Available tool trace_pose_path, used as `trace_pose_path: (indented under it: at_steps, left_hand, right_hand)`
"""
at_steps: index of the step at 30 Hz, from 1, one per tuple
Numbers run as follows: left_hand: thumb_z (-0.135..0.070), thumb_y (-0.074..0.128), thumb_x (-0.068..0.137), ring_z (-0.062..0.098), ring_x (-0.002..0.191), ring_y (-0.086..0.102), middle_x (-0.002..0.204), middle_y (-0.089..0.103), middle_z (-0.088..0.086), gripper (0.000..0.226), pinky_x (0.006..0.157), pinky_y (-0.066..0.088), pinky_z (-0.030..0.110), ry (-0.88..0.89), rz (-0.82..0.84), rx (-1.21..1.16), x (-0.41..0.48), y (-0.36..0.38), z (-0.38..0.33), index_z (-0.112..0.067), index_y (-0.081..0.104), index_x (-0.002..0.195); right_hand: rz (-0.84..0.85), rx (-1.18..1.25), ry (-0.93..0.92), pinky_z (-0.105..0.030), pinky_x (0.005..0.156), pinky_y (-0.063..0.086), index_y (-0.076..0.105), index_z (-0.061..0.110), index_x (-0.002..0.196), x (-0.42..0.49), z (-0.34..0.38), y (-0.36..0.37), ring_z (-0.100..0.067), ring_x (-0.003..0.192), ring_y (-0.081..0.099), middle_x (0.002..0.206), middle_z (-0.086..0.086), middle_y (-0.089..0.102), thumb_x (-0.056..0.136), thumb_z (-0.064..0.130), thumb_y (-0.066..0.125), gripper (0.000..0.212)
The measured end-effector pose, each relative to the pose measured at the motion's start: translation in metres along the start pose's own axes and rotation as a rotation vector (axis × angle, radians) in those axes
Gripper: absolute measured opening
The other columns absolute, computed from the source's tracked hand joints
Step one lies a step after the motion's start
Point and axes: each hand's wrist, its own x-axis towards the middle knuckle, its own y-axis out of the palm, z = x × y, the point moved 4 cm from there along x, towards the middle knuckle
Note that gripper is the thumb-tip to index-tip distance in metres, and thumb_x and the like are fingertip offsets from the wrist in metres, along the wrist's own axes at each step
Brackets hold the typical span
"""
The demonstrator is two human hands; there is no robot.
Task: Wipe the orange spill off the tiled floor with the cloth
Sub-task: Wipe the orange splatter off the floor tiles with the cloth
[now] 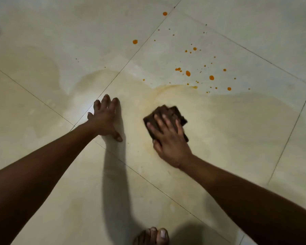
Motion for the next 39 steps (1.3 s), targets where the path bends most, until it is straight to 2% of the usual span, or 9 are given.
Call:
trace_pose_path:
  at_steps: [4,6,9,13,19,25,29,35,39]
  left_hand:
    - [-0.042,0.098,0.03,0.041,0.132,0.019,0.144,0.013,0.01,0.139,0.086,0.047,0.06,-0.055,-0.009,0.051,-0.006,-0.01,-0.016,-0.015,0.016,0.138]
    - [-0.038,0.099,0.033,0.04,0.136,0.018,0.152,0.007,0.012,0.14,0.091,0.046,0.059,-0.032,-0.036,0.1,-0.01,-0.011,-0.024,-0.014,0.014,0.143]
    - [-0.03,0.098,0.04,0.037,0.145,0.009,0.162,-0.005,0.007,0.143,0.095,0.045,0.06,0.081,-0.086,0.101,-0.014,-0.006,-0.022,-0.019,0.009,0.152]
    - [-0.036,0.097,0.044,0.035,0.146,0.009,0.162,-0.002,0.007,0.14,0.099,0.042,0.06,0.036,-0.118,0.062,-0.019,-0.007,-0.011,-0.02,0.01,0.153]
    - [-0.041,0.096,0.043,0.036,0.146,0.011,0.162,0.007,0.011,0.138,0.105,0.035,0.061,-0.028,-0.284,0.019,-0.03,0.006,-0.001,-0.017,0.017,0.153]
    - [-0.044,0.095,0.043,0.034,0.147,0.008,0.162,0.005,0.01,0.138,0.111,0.023,0.059,-0.064,-0.294,0.013,-0.03,0.006,-0.005,-0.019,0.015,0.153]
    - [-0.045,0.092,0.054,0.034,0.148,0.01,0.163,0.009,0.011,0.126,0.114,0.019,0.057,-0.053,-0.331,-0.005,-0.043,0.011,-0.005,-0.018,0.019,0.153]
    - [-0.05,0.054,0.085,0.037,0.136,0.041,0.15,0.041,0.017,0.069,0.106,0.041,0.052,0.381,-0.531,-0.292,-0.103,0.051,-0.079,-0.007,0.05,0.138]
    - [-0.062,0.02,0.09,0.028,0.149,0.015,0.163,0.017,0.009,0.082,0.119,0.015,0.047,0.22,-0.373,-0.174,-0.091,0.096,-0.141,-0.01,0.021,0.154]
  right_hand:
    - [0.004,-0.06,0.036,-0.055,0.115,0.02,0.025,0.032,0.152,-0.08,-0.051,-0.003,-0.025,0.149,0.016,0.161,-0.004,0.022,0.09,0.039,0.039,0.064]
    - [0.013,-0.045,0.199,-0.056,0.116,0.018,0.019,0.033,0.154,-0.12,-0.068,-0.003,-0.026,0.149,0.014,0.163,-0.004,0.015,0.091,0.042,0.037,0.066]
    - [0.009,-0.016,0.129,-0.057,0.116,0.016,0.02,0.031,0.154,-0.159,-0.016,0.009,-0.03,0.148,0.018,0.162,-0.004,0.013,0.09,0.041,0.041,0.068]
    - [0.045,0.052,-0.096,-0.056,0.116,0.014,0.024,0.033,0.152,-0.083,0.043,0.011,-0.025,0.15,0.012,0.162,-0.003,0.018,0.093,0.039,0.04,0.061]
    - [-0.061,0.019,0.245,-0.056,0.116,0.019,0.024,0.031,0.153,-0.101,-0.009,0.006,-0.026,0.148,0.014,0.162,-0.005,0.02,0.094,0.037,0.041,0.062]
    - [0.024,0.077,-0.029,-0.057,0.116,0.016,0.026,0.031,0.152,-0.091,0.078,0.025,-0.028,0.148,0.015,0.161,-0.005,0.02,0.092,0.038,0.043,0.062]
    - [0.023,0.112,0.105,-0.054,0.118,0.011,0.031,0.031,0.15,-0.038,0.057,0.012,-0.025,0.148,0.014,0.161,-0.004,0.022,0.093,0.037,0.042,0.058]
    - [-0.18,0.629,0.277,-0.03,0.114,0.031,0.042,0.021,0.147,-0.076,-0.014,-0.023,-0.014,0.141,0.034,0.155,0.0,0.036,0.096,0.022,0.039,0.051]
    - [-0.134,0.393,0.348,-0.047,0.11,0.037,0.047,0.01,0.142,-0.071,-0.067,-0.024,-0.026,0.141,0.036,0.152,-0.011,0.041,0.094,0.017,0.038,0.049]
